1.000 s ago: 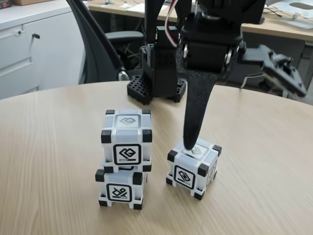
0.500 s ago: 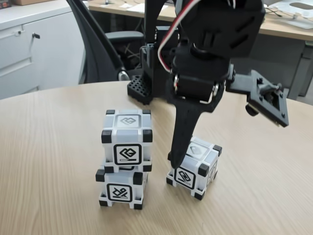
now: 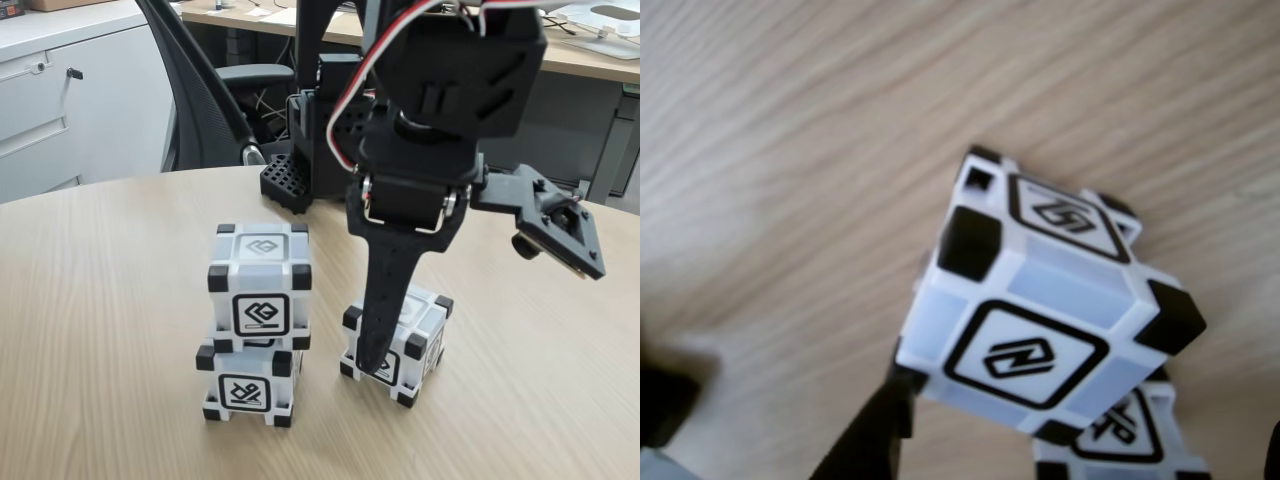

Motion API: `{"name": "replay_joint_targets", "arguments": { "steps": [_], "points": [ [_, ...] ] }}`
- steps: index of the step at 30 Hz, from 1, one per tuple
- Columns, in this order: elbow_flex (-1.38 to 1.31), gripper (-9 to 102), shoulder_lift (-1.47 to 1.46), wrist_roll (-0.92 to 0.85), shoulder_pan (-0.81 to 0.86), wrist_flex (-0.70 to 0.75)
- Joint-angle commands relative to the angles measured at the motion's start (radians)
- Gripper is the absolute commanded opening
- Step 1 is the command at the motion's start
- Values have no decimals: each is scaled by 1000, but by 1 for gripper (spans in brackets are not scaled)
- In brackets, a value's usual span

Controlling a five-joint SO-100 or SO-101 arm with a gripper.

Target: Stack cubes from left to right.

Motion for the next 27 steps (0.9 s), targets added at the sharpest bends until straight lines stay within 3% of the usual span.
{"name": "replay_joint_targets", "arguments": {
  "steps": [1, 12, 27],
  "points": [
    [-21, 37, 5, 18, 9, -31],
    [-8, 38, 17, 106, -8, -71],
    [-12, 39, 28, 92, -9, -57]
  ]
}}
